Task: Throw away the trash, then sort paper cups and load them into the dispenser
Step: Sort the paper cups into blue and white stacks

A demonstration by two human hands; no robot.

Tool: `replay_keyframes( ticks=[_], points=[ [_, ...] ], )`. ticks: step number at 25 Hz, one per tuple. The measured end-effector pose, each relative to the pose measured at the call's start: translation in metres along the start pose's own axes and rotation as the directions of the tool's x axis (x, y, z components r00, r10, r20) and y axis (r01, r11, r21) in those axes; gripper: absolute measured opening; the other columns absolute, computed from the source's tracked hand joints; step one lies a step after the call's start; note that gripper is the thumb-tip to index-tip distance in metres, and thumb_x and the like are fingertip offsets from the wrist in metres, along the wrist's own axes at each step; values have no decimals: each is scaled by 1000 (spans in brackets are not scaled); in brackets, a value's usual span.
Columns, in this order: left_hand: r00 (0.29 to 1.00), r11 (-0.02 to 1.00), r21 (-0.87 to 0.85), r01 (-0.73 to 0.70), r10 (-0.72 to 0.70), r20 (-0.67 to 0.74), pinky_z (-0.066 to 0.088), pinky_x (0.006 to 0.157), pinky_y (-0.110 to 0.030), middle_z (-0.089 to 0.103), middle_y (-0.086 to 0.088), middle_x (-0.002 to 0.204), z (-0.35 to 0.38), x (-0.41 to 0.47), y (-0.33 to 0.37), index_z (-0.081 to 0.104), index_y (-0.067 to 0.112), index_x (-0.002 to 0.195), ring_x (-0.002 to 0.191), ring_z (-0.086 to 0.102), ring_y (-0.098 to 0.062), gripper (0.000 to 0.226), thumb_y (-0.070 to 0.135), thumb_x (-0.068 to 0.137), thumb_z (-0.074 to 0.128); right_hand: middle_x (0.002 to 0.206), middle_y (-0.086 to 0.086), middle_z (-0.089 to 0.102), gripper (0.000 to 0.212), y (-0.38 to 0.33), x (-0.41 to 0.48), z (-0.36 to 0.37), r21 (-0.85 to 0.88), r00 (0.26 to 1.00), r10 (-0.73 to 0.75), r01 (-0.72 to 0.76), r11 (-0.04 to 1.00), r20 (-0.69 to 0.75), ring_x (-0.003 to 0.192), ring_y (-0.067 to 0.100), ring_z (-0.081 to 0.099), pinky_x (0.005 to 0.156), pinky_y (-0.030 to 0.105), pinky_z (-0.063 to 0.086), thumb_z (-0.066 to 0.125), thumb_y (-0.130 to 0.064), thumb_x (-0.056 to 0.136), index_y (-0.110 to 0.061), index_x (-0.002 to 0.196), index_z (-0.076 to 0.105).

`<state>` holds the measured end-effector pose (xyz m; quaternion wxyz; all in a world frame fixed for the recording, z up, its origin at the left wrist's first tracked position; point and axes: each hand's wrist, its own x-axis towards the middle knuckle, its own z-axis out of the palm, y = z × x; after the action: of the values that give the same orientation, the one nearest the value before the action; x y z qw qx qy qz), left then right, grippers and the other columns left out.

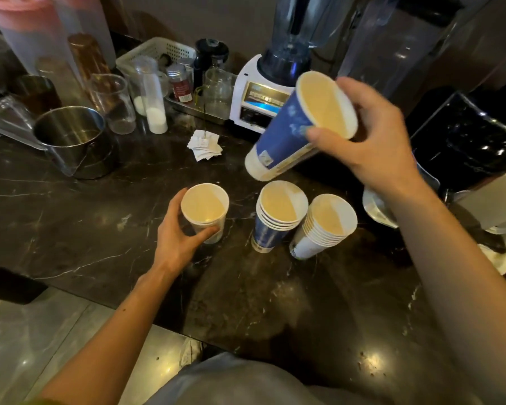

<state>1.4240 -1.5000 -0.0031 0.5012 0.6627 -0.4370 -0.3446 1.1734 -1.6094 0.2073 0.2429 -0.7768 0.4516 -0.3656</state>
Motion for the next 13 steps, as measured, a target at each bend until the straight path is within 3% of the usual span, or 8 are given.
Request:
replay_keyframes(
  ticks=[5, 8, 11, 13],
  points=[
    [998, 999, 21, -33, 34, -52, 43, 107, -35, 42, 9, 148, 0, 2, 14, 31, 35, 147, 133, 43, -10, 94, 18, 72, 86, 140, -5, 50, 89, 27, -38, -40, 43, 983, 154, -150, 988, -104, 128, 6, 48, 105, 33, 47, 73, -62, 69, -21, 143, 45],
    [988, 990, 34, -137, 139, -62, 41, 107, -29, 42, 14, 144, 2, 3, 38, 33, 29, 148, 133, 43, -6, 92, 19, 72, 85, 138, -5, 50, 87, 38, -53, -42, 115, 975, 182, -168, 979, -127, 126, 2, 48, 96, 17, 47, 73, -58, 70, -20, 143, 44],
    [965, 969, 43, -242, 245, -94, 43, 104, -23, 43, 7, 145, -6, 5, 65, 34, 21, 147, 130, 44, -2, 91, 25, 70, 83, 137, -5, 50, 86, 39, -54, -28, 99, 986, 151, -145, 985, -64, 123, 1, 49, 94, 13, 44, 76, -57, 70, -23, 142, 44],
    [945, 953, 52, -300, 304, -117, 45, 105, -28, 43, 4, 146, -11, 8, 85, 34, 20, 146, 132, 45, -7, 89, 25, 72, 83, 132, -10, 48, 86, 41, -52, -13, 32, 990, 139, -140, 990, 29, 117, -1, 48, 94, 15, 42, 80, -53, 71, -25, 143, 42]
  ],
)
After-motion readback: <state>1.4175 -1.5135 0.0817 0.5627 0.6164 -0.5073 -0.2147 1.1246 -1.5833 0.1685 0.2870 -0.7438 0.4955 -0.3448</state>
